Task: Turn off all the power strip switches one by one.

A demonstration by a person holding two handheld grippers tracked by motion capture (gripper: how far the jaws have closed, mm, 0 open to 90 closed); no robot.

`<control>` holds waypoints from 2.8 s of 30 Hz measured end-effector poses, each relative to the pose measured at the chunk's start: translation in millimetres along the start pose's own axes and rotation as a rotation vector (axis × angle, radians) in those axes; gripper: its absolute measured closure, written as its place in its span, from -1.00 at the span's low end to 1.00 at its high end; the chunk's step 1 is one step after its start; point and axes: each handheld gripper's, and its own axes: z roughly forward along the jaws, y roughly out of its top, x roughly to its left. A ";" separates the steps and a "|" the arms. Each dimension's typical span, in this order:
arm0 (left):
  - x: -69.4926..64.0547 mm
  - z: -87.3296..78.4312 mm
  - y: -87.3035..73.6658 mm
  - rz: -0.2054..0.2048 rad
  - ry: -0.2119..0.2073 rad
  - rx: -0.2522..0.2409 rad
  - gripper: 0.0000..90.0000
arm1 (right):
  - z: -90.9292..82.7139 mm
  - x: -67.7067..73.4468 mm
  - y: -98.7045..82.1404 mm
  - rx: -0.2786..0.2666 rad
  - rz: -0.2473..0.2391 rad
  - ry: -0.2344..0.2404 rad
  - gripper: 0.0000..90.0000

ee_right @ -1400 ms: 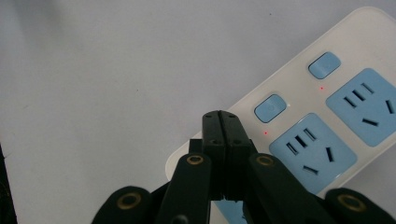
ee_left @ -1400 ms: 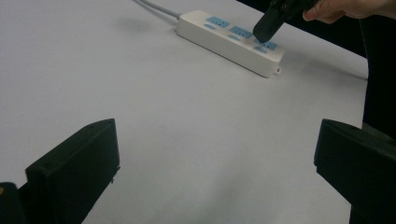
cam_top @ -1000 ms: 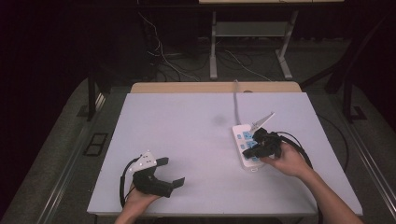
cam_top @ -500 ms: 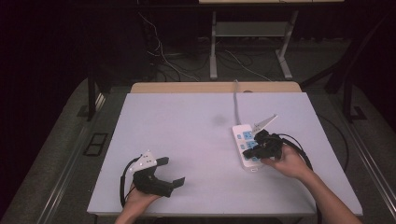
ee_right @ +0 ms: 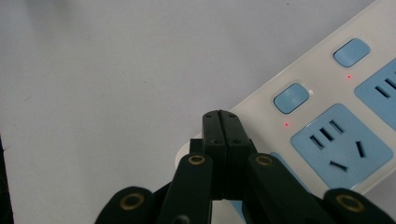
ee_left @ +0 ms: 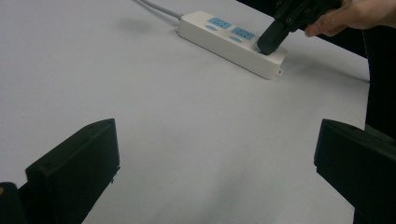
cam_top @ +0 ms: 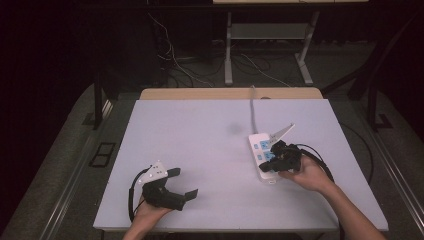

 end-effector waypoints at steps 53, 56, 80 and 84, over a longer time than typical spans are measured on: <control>1.9 -0.9 0.0 -0.001 0.001 -0.002 -1.00 | -35.0 -8.5 36.2 -0.025 -0.025 -0.017 1.00; 2.1 -0.9 0.0 -0.003 0.000 -0.002 -1.00 | -36.1 -11.2 38.4 -0.025 -0.017 -0.024 1.00; 2.9 -1.9 0.1 -0.001 0.001 -0.003 -1.00 | -25.0 -35.8 41.3 -0.021 0.031 -0.026 1.00; 3.0 -1.9 0.2 0.001 0.002 -0.002 -1.00 | -21.4 -37.8 41.5 -0.015 0.035 -0.024 1.00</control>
